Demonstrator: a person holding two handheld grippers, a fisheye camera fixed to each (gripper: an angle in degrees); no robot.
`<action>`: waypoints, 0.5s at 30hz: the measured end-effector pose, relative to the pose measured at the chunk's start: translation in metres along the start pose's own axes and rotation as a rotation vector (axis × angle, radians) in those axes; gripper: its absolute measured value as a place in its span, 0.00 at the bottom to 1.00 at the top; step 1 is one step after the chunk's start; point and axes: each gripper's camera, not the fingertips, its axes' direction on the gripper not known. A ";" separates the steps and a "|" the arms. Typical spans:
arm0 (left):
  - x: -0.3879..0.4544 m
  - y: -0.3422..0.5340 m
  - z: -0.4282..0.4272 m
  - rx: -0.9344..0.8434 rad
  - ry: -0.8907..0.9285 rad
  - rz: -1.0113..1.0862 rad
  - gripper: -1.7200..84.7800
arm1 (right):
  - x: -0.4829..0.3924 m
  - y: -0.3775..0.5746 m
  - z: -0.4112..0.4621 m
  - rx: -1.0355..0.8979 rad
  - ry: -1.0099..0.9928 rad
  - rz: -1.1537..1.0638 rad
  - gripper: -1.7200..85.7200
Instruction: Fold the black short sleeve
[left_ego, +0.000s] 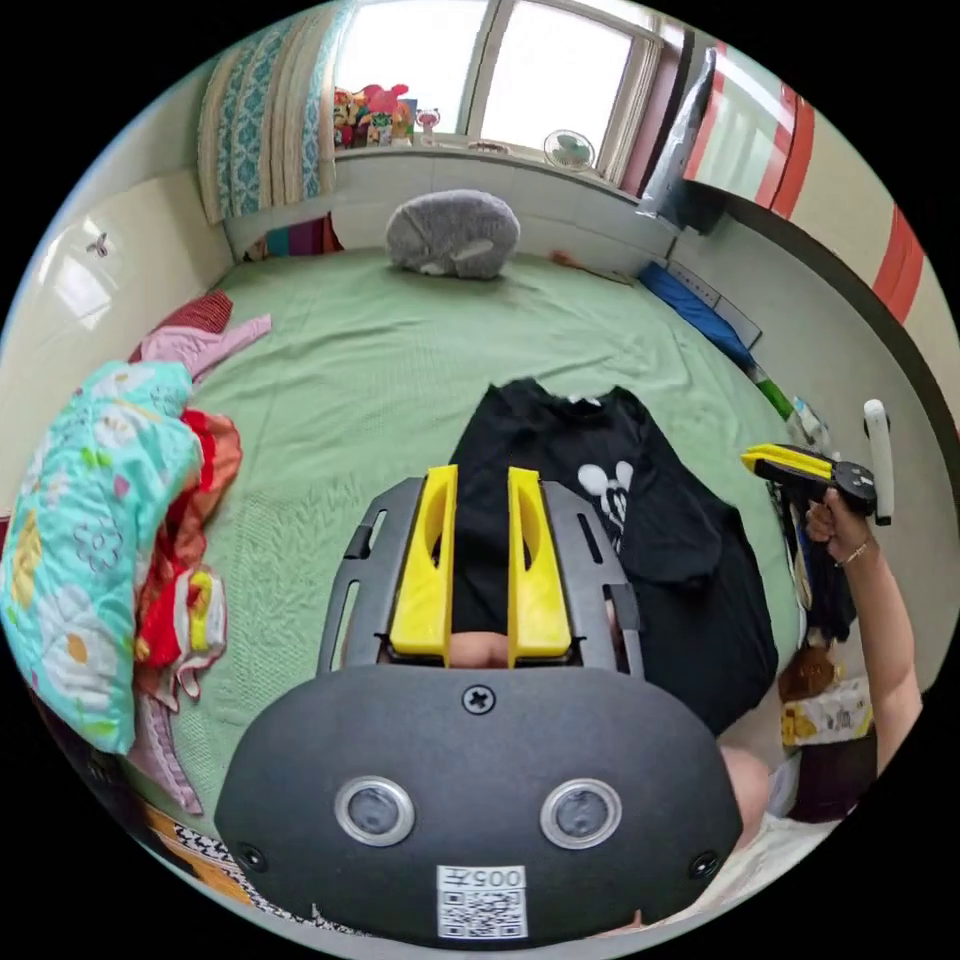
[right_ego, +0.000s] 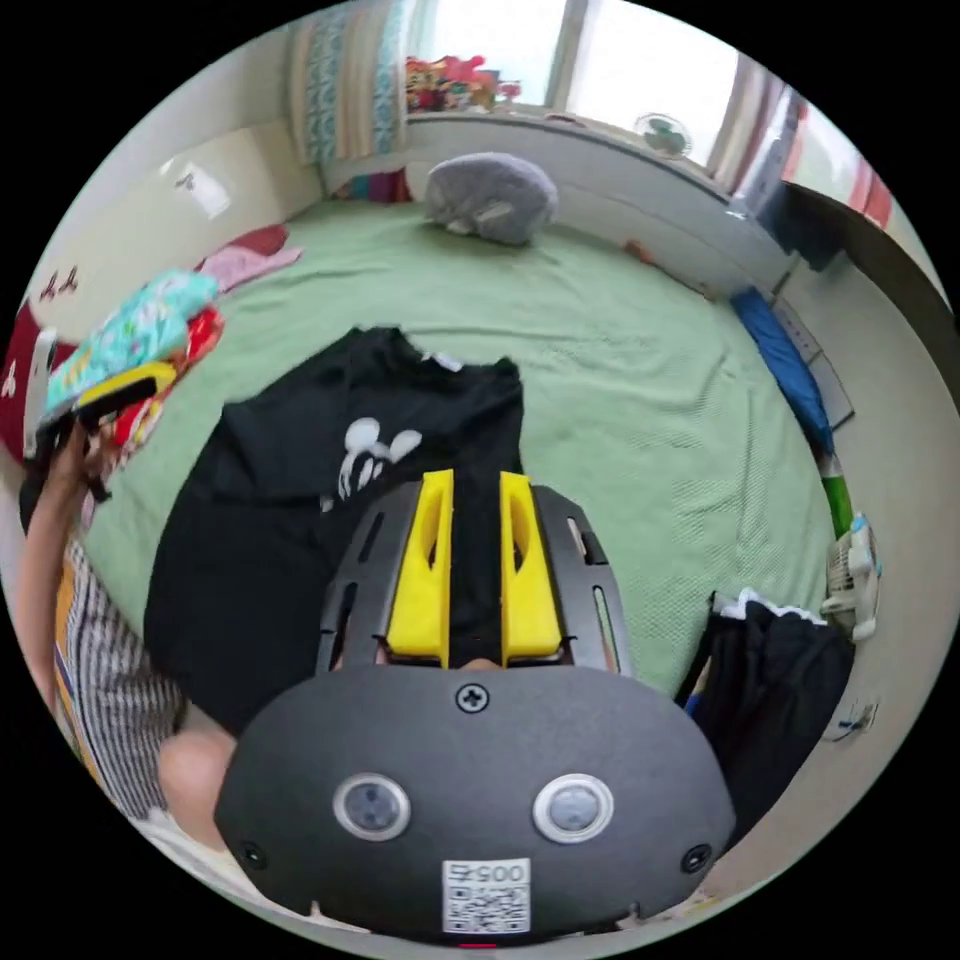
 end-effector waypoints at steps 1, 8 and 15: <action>-0.009 0.027 0.003 -0.054 0.019 0.005 0.15 | -0.005 0.030 0.004 -0.049 -0.023 -0.041 0.12; -0.037 0.188 -0.005 -0.228 0.135 -0.085 0.22 | -0.016 0.183 -0.006 -0.224 -0.114 -0.036 0.16; -0.013 0.258 -0.013 -0.188 0.127 -0.207 0.25 | -0.050 0.241 -0.017 -0.219 -0.051 0.017 0.17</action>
